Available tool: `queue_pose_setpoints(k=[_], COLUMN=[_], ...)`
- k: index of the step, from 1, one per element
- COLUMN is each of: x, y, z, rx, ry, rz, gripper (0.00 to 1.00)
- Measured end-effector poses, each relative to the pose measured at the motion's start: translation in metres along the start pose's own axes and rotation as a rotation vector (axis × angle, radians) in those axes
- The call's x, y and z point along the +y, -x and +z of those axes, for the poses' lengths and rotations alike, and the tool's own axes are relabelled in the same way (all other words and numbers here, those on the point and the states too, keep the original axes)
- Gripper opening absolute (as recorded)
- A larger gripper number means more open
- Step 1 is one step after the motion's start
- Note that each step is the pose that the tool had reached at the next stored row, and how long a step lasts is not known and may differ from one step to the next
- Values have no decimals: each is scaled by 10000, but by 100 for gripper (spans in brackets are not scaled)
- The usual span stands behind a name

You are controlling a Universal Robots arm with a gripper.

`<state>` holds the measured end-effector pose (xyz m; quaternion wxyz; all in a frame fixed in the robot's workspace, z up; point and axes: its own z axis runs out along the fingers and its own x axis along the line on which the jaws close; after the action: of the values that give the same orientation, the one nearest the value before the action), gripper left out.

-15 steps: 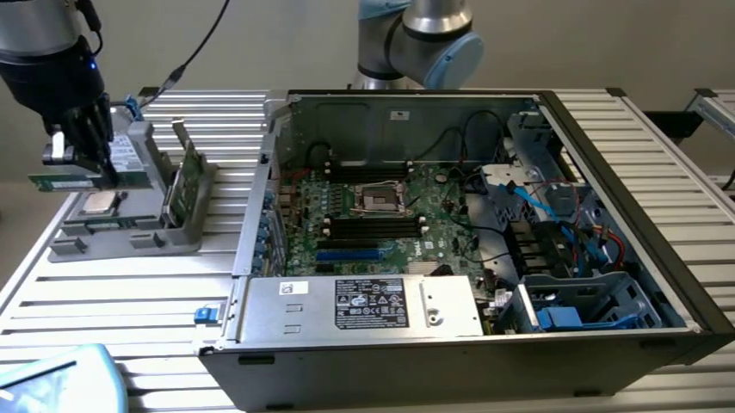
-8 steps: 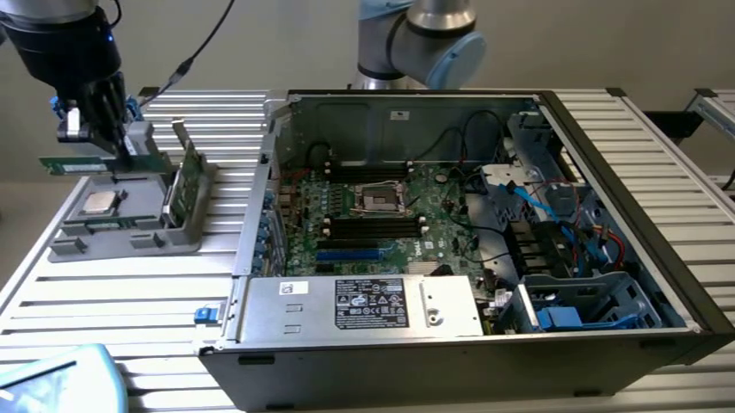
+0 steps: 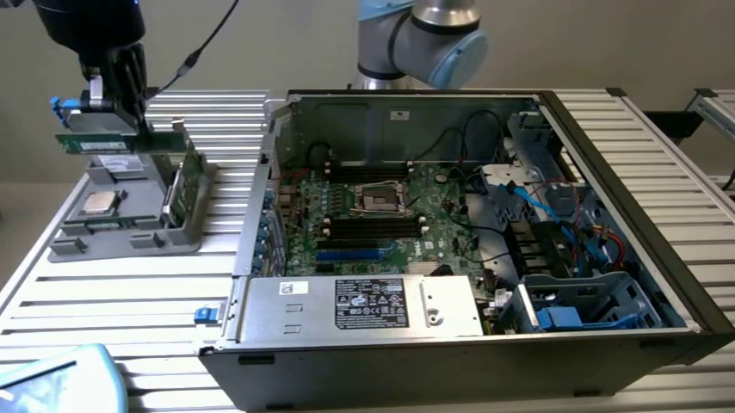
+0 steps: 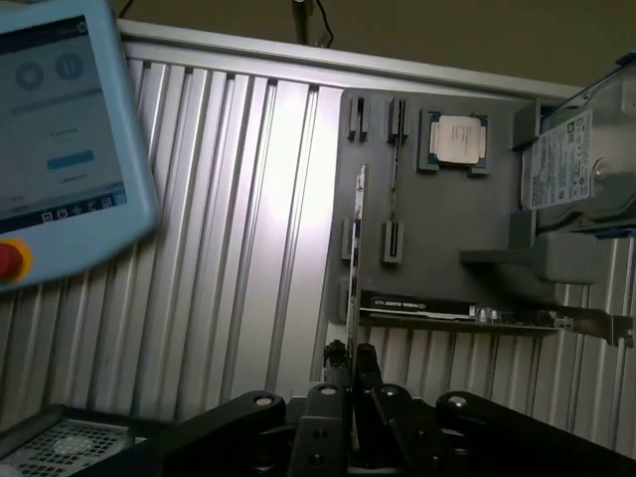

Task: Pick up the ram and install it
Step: 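Pick up the ram and move it above insertion slot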

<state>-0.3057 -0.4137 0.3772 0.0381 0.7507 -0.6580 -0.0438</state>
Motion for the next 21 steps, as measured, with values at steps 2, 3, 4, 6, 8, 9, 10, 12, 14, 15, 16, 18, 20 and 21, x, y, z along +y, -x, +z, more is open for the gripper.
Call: queue_pose_setpoints(k=[2,3,4,6,8,9,10,12,14,15,16,18,20,21], x=[-80,-117,-157,-224,-307,-350,-391,-480,-561,-606,-649,-731,-821,-860], y=[-15,-24,-35,-54,-80,-93,-105,-130,-153,-165,-177,-200,-225,-236], z=[-82,-102,-120,-132,-147,-159,-174,-208,-240,-258,-274,-306,-341,-356], rx=[-3,-5,-6,-13,-16,-17,-17,-17,-18,-19,-19,-20,-19,-20], ry=[15,29,53,85,93,94,97,103,108,111,114,120,129,131], rz=[-2,-1,0,0,-1,0,0,-2,-1,-2,-2,-1,-1,-1], gripper=[14,14,14,14,14,14,14,14,14,14,14,14,14,14])
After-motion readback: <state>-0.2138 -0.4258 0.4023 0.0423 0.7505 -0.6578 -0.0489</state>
